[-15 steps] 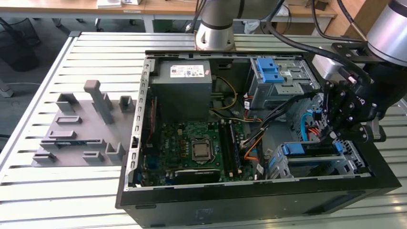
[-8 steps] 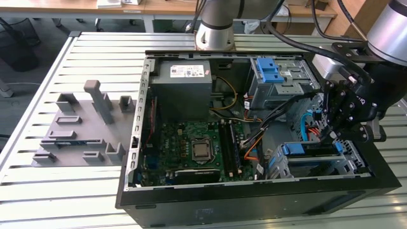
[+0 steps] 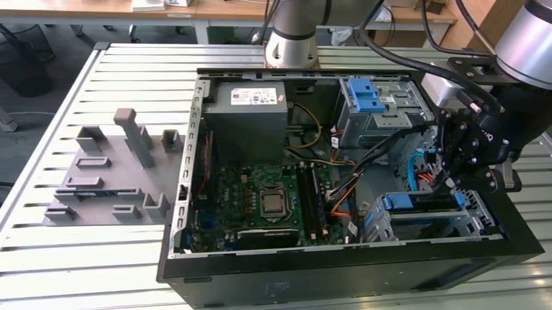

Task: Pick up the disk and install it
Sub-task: 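Insert the second disk wire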

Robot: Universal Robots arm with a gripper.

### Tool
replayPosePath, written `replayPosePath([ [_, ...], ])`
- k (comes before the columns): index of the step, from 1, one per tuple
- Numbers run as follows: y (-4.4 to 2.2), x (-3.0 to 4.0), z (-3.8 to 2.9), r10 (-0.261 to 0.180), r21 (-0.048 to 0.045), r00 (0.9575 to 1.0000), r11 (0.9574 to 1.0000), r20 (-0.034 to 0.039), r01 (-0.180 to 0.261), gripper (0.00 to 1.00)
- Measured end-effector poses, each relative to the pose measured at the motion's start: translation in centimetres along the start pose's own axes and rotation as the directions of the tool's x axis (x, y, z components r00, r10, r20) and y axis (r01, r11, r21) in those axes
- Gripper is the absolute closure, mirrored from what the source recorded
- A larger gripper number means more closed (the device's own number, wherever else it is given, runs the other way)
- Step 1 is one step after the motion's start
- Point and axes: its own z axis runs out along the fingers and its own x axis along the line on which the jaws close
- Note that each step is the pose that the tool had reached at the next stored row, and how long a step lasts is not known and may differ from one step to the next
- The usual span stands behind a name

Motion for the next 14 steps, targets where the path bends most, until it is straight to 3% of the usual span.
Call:
replayPosePath([
  [6,0.88,0.04,0.01,0.000,0.0033,1.0000,1.0000,0.0002,0.000,0.89],
  [9,0.97,0.06,-0.04,0.000,0.0043,1.0000,1.0000,0.0000,0.000,0.89],
  [14,0.99,0.14,-1.41,0.000,0.0043,1.0000,1.0000,0.0004,0.000,0.89],
])
